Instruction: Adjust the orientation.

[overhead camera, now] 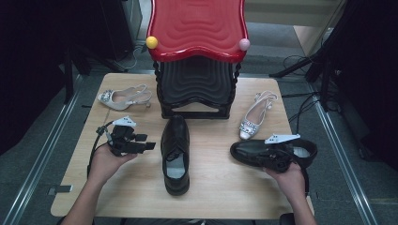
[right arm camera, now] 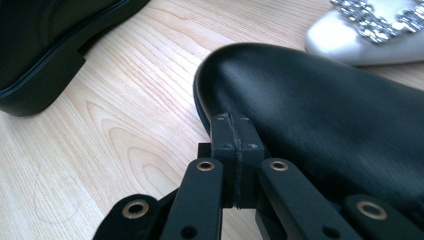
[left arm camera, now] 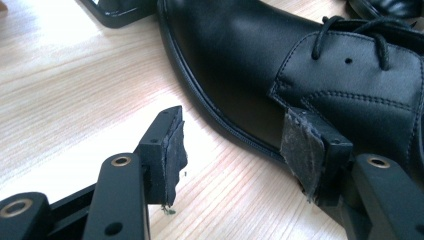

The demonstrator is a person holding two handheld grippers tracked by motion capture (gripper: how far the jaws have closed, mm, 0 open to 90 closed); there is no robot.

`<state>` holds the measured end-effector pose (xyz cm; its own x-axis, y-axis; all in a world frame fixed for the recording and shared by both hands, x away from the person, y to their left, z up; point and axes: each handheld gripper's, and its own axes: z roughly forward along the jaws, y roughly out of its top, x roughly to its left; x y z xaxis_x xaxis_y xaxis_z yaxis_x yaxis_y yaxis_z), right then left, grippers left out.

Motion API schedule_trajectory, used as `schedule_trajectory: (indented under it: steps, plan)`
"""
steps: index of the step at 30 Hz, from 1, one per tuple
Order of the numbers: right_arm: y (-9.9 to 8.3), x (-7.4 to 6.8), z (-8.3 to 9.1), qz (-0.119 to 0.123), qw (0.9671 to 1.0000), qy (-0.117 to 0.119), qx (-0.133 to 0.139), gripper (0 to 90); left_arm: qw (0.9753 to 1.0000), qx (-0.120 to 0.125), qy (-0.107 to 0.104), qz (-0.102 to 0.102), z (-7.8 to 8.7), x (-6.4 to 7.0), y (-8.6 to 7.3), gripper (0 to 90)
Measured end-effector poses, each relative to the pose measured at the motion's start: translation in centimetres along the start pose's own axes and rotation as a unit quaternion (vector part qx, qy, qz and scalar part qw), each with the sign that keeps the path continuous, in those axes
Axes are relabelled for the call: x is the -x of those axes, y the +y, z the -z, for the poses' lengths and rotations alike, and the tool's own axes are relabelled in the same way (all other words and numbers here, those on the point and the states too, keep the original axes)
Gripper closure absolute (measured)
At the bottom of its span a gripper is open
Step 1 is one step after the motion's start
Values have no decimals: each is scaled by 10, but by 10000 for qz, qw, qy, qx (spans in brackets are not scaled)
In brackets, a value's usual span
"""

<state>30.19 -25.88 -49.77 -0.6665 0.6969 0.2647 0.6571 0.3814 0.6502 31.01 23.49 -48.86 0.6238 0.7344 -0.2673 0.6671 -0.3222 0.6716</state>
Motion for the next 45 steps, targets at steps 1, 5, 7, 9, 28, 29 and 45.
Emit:
schedule_trajectory:
  steps: [1, 5, 7, 9, 28, 29, 45]
  plan:
    - [3, -1, -3, 50, 10000, 40, 1, 900, 10000, 11, 6, 32, 0, 0, -1, 427]
    - [8, -3, -8, 109, 9999, 106, -10, 900, 10000, 3, 30, 40, 2, 1, -5, 426]
    - [11, -4, -11, 155, 9998, 147, -20, 900, 10000, 19, 50, 45, 3, 3, -7, 426]
    - [13, -5, -13, 186, 9997, 174, -48, 900, 10000, 37, 43, 64, 3, 4, -8, 426]
    - [11, 8, 53, -182, 9969, -609, 458, 900, 9999, -110, -66, -69, -8, 8, -1, 426]
    - [11, 10, 58, -206, 9965, -657, 479, 900, 9998, -156, -78, -100, -9, 9, 0, 427]
    - [-14, 41, 108, -664, 9828, -1505, 834, 900, 9997, -174, -98, -109, -21, 2, 8, 435]
